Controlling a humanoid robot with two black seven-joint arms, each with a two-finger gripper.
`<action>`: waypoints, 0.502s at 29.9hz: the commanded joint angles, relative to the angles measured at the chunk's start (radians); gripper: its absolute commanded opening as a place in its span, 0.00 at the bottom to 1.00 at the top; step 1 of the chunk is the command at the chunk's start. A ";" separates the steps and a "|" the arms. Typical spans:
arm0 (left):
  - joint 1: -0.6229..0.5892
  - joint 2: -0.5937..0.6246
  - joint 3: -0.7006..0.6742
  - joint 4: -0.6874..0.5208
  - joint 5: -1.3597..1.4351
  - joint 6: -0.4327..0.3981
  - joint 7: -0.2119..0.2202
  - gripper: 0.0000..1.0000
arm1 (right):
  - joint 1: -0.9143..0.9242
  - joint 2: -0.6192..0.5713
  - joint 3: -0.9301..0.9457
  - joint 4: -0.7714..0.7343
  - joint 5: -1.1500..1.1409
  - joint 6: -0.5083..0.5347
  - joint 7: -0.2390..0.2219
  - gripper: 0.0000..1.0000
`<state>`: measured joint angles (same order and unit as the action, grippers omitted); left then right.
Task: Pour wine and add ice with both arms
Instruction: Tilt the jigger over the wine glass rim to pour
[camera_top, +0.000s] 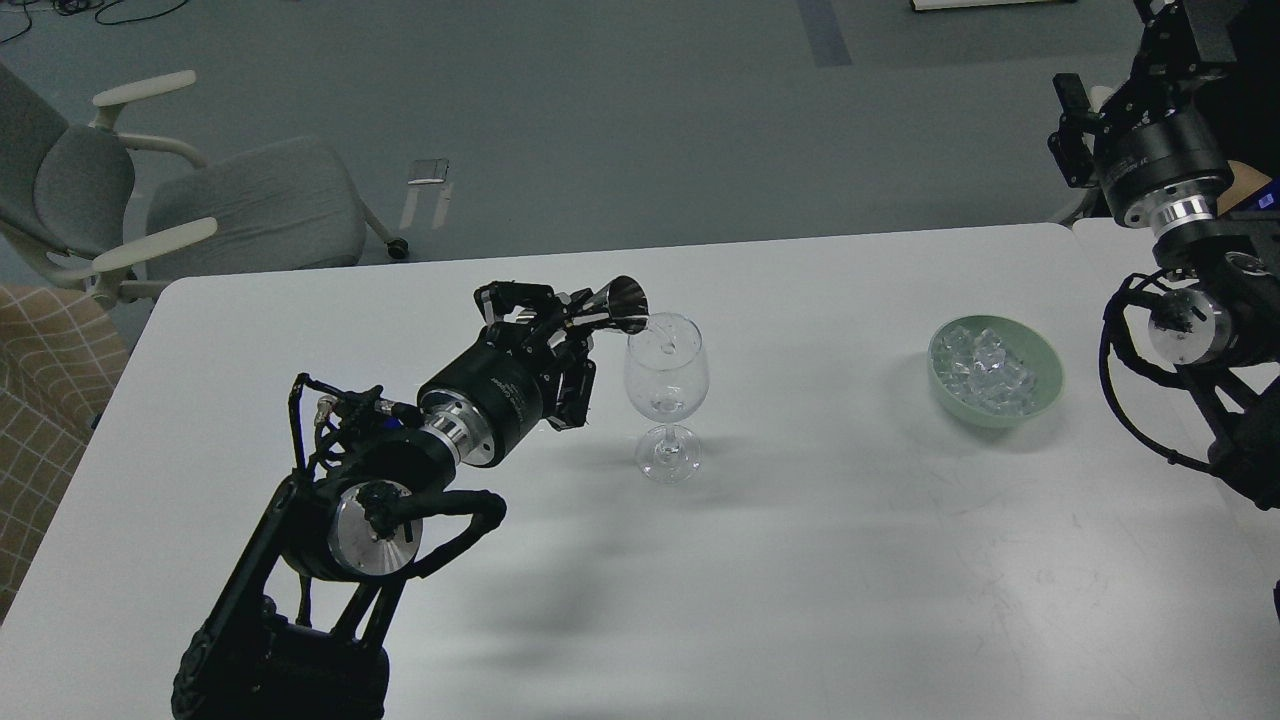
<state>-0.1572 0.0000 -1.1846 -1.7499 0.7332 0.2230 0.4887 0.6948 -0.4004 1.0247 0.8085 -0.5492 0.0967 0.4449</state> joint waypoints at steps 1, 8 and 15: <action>-0.001 0.000 0.000 0.000 0.011 0.001 0.000 0.00 | 0.000 0.000 0.000 0.000 0.000 0.000 0.000 1.00; 0.001 0.000 0.002 -0.005 0.061 0.001 0.000 0.00 | -0.001 0.000 0.000 0.000 0.000 0.000 0.002 1.00; -0.007 0.000 0.002 -0.007 0.083 -0.001 0.000 0.00 | -0.003 0.000 0.000 -0.002 0.000 0.000 0.002 1.00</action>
<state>-0.1584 0.0000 -1.1826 -1.7554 0.8111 0.2237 0.4887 0.6920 -0.4007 1.0248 0.8083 -0.5492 0.0967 0.4465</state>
